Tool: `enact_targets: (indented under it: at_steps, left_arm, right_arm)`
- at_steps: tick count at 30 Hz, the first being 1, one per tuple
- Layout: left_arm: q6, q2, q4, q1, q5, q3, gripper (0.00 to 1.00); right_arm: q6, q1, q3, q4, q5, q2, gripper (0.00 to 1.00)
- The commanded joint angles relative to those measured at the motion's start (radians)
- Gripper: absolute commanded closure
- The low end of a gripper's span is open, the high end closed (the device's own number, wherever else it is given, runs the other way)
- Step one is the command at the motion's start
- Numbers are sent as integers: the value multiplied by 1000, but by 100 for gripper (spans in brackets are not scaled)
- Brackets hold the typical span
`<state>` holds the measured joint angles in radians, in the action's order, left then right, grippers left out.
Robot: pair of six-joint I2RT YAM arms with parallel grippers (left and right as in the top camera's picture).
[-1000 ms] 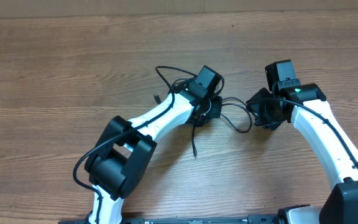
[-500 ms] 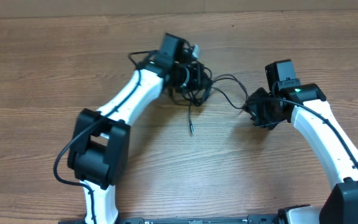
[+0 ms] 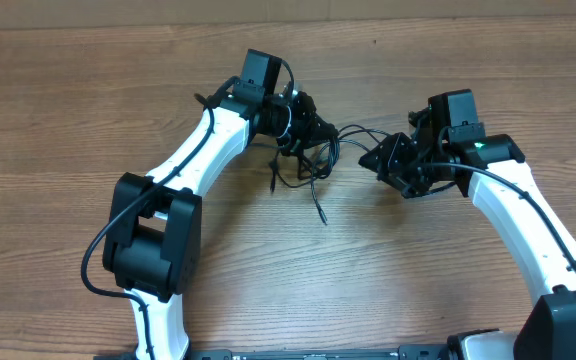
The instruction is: Untangle cables
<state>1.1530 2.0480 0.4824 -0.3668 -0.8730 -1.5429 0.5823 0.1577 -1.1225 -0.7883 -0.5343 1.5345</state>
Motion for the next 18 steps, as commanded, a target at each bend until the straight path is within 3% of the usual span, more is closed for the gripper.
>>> enact_targets:
  at_steps: [1,10,18]
  left_arm:
    - [169,-21,0,-8,-68,-24,96]
    - [320,-21,-1,-7,-60,-24,96]
    - [375,-21,-1,-8,-63,-24,96]
  right_arm:
    - [-34,0,4,16,-55,-29,60]
    - [-34,8,4,32,-55,-29,60]
    - [-26,123,4,70,27,-29,60]
